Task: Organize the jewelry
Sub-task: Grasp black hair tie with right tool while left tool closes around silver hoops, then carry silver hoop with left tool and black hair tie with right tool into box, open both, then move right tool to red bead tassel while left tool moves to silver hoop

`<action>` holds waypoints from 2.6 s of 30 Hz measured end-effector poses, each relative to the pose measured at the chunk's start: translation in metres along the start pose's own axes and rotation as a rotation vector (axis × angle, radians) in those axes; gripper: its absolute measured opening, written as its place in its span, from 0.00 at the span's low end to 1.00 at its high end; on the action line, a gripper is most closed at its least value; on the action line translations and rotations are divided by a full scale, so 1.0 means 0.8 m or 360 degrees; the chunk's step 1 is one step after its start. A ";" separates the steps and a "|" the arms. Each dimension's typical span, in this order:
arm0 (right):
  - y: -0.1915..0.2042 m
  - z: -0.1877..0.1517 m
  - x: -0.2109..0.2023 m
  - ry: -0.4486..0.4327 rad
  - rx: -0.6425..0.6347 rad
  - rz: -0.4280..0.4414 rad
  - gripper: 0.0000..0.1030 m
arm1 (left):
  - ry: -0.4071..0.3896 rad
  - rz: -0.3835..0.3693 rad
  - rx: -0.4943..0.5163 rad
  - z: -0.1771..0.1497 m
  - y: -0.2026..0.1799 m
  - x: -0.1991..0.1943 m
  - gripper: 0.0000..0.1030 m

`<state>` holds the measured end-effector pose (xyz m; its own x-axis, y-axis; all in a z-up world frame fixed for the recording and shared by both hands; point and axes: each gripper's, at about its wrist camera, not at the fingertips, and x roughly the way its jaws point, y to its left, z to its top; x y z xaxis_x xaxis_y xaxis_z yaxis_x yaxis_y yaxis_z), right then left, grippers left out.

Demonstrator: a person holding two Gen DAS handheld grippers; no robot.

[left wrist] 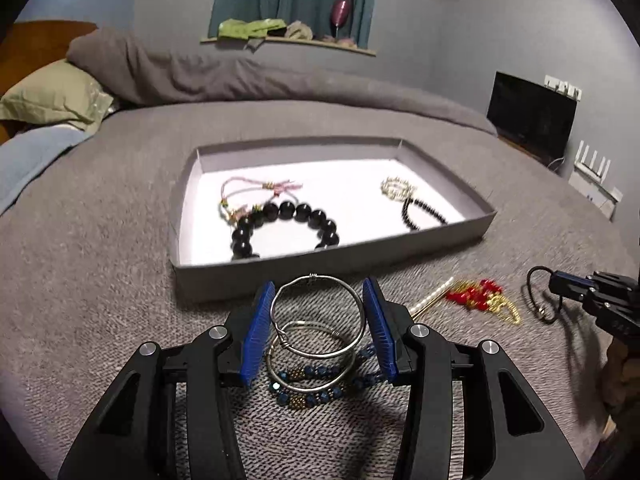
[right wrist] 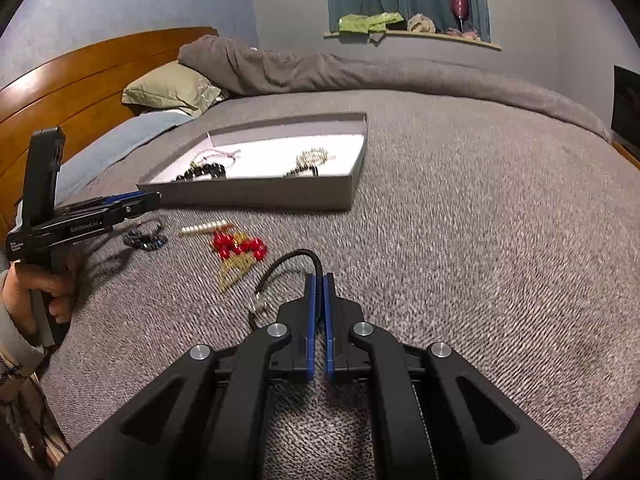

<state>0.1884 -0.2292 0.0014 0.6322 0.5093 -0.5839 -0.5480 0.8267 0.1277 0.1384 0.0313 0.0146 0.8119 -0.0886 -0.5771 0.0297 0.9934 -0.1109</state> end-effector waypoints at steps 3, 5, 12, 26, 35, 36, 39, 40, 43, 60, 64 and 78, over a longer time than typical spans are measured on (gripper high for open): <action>0.004 0.012 -0.006 -0.0038 0.0000 0.0038 0.03 | -0.0029 0.0000 0.0022 0.010 -0.004 -0.007 0.46; 0.008 0.023 -0.010 -0.0065 -0.0004 0.0068 0.03 | -0.0044 -0.0002 0.0040 0.019 -0.007 -0.011 0.46; 0.017 0.063 -0.022 -0.0145 -0.0027 0.0113 0.03 | -0.0068 0.0010 0.0116 0.051 -0.016 -0.008 0.46; 0.030 0.160 0.067 -0.0059 -0.0075 0.0096 0.03 | 0.0045 -0.0073 0.0057 0.094 -0.031 0.062 0.46; 0.029 0.157 0.143 0.0165 -0.0097 0.0066 0.04 | 0.0164 -0.0071 0.0024 0.090 -0.041 0.110 0.46; 0.030 0.154 0.149 0.0194 -0.0115 0.0049 0.04 | 0.0174 -0.0064 0.0032 0.088 -0.043 0.112 0.46; 0.032 0.146 0.155 0.0228 -0.0155 0.0009 0.04 | 0.0185 -0.0050 0.0050 0.086 -0.044 0.114 0.46; 0.031 0.145 0.154 0.0227 -0.0160 0.0001 0.04 | 0.0189 -0.0038 0.0056 0.085 -0.045 0.114 0.47; 0.030 0.139 0.151 0.0230 -0.0163 -0.0008 0.05 | 0.0161 -0.0025 0.0075 0.084 -0.049 0.109 0.60; 0.019 0.098 0.064 0.0006 -0.0067 0.0006 0.33 | -0.0014 -0.0016 0.0047 0.048 -0.029 0.034 0.85; 0.022 0.085 0.051 -0.0010 -0.0058 0.0005 0.41 | -0.0047 0.0009 0.0028 0.032 -0.016 0.015 0.86; 0.027 0.029 0.037 0.0049 0.0006 0.0029 0.51 | -0.0029 0.0101 0.0023 -0.023 0.007 -0.023 0.88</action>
<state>0.2085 -0.1907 0.0056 0.6048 0.5167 -0.6060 -0.5571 0.8183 0.1416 0.1132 0.0371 0.0099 0.8230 -0.0242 -0.5675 -0.0141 0.9979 -0.0630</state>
